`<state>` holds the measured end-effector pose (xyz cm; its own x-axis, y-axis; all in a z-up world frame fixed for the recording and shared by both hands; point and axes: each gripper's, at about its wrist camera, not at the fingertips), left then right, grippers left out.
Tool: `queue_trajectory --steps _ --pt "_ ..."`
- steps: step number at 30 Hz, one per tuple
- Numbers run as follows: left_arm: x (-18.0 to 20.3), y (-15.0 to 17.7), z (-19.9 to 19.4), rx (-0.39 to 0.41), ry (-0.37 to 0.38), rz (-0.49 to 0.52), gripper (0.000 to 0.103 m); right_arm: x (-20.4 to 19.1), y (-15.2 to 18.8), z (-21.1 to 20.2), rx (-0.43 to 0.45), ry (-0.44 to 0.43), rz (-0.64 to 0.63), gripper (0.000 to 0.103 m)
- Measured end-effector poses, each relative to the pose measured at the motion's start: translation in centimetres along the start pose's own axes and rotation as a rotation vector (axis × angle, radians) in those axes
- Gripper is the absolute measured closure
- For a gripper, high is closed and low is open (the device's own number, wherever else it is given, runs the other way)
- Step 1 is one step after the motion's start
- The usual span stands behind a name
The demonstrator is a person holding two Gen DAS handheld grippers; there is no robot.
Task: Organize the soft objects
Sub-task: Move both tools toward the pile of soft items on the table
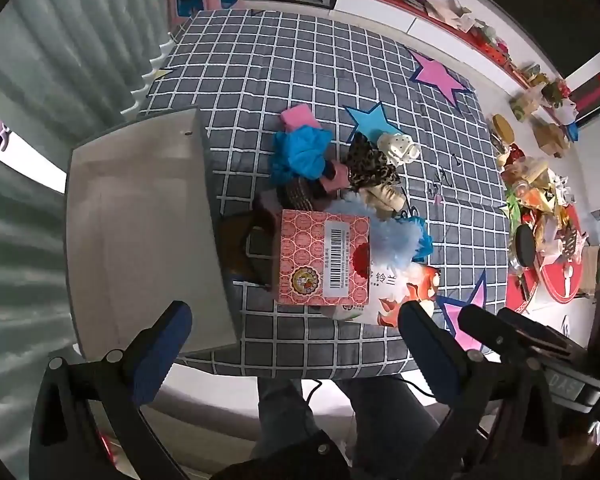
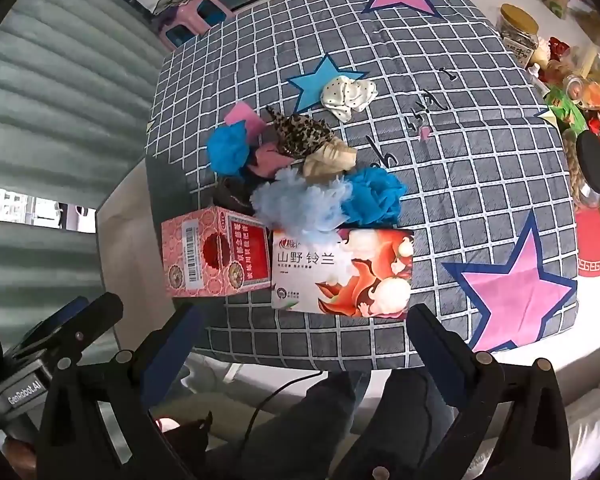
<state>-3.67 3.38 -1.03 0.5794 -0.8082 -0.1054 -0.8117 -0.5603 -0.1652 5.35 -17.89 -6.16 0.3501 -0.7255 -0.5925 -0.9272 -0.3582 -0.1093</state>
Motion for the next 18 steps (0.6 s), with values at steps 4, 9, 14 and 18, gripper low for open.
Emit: queue_trajectory --steps 4,9,14,18 --pt "-0.1 0.1 0.0 -0.002 0.003 0.001 0.000 -0.4 0.2 0.2 -0.007 0.006 -0.001 0.000" --pt "-0.3 0.2 0.2 -0.015 0.003 -0.005 0.000 -0.7 0.5 0.4 -0.011 0.007 -0.004 0.000" --pt "-0.6 0.4 0.2 -0.014 0.007 -0.008 0.000 -0.9 0.6 0.5 -0.012 0.013 -0.007 0.000" --pt "-0.6 0.4 0.1 -0.015 0.009 -0.005 0.000 -1.1 0.7 0.7 -0.014 0.017 -0.010 0.000"
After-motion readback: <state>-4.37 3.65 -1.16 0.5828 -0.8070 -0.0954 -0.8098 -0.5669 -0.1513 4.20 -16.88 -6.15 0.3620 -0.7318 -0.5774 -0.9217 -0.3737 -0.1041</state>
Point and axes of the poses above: each gripper's, at about its wrist camera, not at the fingertips, and z roughly the way its jaws point, x to its right, y to its underside, and after that the axes turned 15 degrees about -y, right-handed
